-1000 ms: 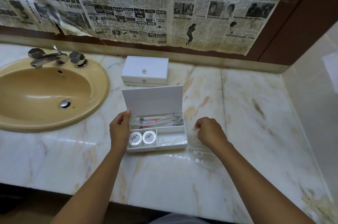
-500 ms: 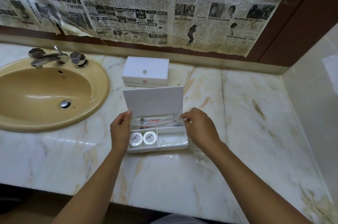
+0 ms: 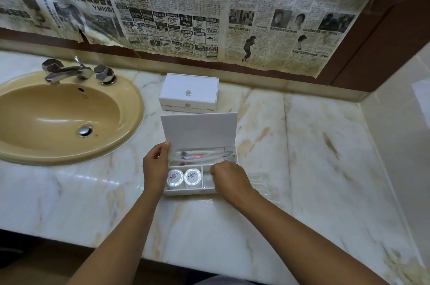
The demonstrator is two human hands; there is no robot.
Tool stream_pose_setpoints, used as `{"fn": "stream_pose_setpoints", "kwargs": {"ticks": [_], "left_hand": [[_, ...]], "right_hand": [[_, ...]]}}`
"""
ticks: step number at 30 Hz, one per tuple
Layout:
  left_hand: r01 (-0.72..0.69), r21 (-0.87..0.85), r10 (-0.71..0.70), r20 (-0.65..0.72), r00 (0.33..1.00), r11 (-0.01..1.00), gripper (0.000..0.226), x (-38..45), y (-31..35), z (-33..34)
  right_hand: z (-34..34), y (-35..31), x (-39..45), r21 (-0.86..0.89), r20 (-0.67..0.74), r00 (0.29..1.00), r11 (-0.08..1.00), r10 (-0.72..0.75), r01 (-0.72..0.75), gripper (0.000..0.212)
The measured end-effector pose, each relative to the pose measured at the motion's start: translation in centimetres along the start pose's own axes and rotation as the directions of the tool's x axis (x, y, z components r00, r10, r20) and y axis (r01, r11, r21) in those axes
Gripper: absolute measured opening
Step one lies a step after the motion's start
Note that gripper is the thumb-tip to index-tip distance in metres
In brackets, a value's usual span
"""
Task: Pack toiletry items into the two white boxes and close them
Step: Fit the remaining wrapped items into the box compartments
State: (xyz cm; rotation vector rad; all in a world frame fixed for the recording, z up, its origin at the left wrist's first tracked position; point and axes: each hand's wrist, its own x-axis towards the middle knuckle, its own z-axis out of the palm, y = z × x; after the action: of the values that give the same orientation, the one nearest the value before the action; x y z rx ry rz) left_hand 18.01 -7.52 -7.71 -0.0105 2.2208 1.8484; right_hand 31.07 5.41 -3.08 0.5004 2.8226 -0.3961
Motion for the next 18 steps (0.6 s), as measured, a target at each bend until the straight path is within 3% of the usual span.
{"fn": "stream_pose_setpoints", "kwargs": {"ticks": [7, 13, 15, 18], "left_hand": [[0.008, 0.005, -0.008, -0.005, 1.000, 1.000, 0.027, 0.1, -0.1, -0.1], [-0.005, 0.010, 0.005, -0.001, 1.000, 1.000, 0.027, 0.1, -0.1, -0.1], [-0.010, 0.015, 0.010, -0.001, 1.000, 1.000, 0.029, 0.0, 0.0, -0.1], [-0.004, 0.014, 0.004, 0.007, 1.000, 1.000, 0.030, 0.1, -0.1, -0.1]], "right_hand": [[0.1, 0.1, -0.5, 0.095, -0.050, 0.998, 0.994, 0.049, -0.044, 0.013], [0.9, 0.1, -0.3, 0.247, 0.091, 0.995, 0.967, 0.035, -0.057, 0.029], [0.6, 0.2, -0.4, 0.257, 0.052, 0.998, 0.965, 0.033, -0.046, 0.026], [-0.6, 0.8, -0.8, 0.314, -0.134, 0.989, 0.949, 0.054, -0.009, 0.024]]}}
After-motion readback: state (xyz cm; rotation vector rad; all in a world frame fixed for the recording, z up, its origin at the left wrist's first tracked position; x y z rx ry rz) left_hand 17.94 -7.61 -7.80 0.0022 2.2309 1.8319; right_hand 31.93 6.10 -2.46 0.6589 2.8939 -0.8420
